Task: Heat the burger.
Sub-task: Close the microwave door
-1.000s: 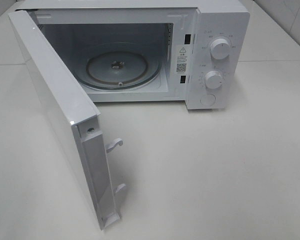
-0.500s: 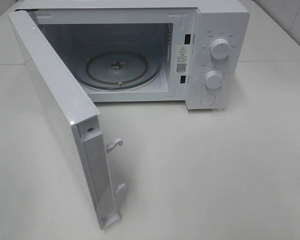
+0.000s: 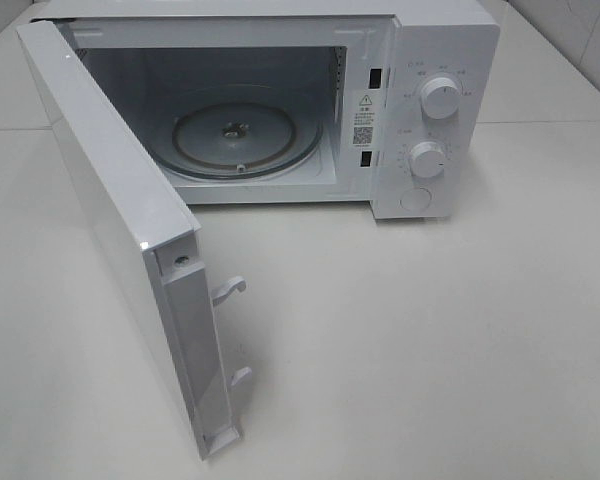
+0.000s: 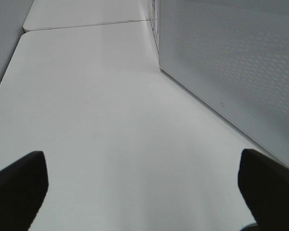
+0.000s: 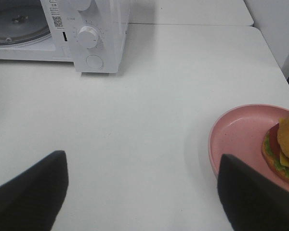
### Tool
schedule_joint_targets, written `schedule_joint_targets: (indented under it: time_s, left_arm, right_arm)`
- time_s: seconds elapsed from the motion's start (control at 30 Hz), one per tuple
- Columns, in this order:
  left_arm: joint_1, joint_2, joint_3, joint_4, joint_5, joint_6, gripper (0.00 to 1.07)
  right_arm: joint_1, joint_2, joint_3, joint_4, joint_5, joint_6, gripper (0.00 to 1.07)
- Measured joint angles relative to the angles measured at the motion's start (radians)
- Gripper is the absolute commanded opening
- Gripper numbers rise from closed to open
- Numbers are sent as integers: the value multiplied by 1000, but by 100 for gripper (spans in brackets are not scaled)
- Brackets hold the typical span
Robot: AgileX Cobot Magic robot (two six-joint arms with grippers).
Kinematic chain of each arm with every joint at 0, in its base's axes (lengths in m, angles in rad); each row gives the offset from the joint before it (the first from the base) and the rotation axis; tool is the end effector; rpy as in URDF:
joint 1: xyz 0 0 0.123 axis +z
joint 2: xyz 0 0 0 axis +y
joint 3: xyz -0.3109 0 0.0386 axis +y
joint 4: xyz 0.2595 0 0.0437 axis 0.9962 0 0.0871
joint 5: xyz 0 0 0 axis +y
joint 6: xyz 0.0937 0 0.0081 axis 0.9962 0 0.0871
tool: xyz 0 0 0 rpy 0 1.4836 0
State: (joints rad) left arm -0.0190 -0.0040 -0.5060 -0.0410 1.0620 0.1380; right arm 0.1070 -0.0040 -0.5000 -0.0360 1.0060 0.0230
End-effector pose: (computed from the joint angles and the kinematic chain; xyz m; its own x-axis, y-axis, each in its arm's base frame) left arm -0.0220 -0.0030 0.2830 -0.4387 0.1260 -0.8897 0.1034 0.9906 0.0894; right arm -0.0185 -0.0049 0.2860 -0.4007 -0.0393 -0.9154 -0.0776 0.9969 -0.0088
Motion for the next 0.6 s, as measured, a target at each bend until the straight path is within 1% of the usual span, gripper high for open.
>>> schedule_joint_targets:
  time_s: [0.2, 0.27, 0.33, 0.6]
  left_arm:
    - [0, 0, 0, 0, 0, 0, 105]
    - [0, 0, 0, 0, 0, 0, 105]
    - [0, 0, 0, 0, 0, 0, 105]
    - [0, 0, 0, 0, 0, 0, 105]
  right_arm:
    - [-9, 0, 0, 0, 0, 0, 76]
    - [-34, 0, 0, 0, 0, 0, 76]
    - [-40, 0, 0, 0, 0, 0, 76]
    - [-41, 0, 0, 0, 0, 0, 76]
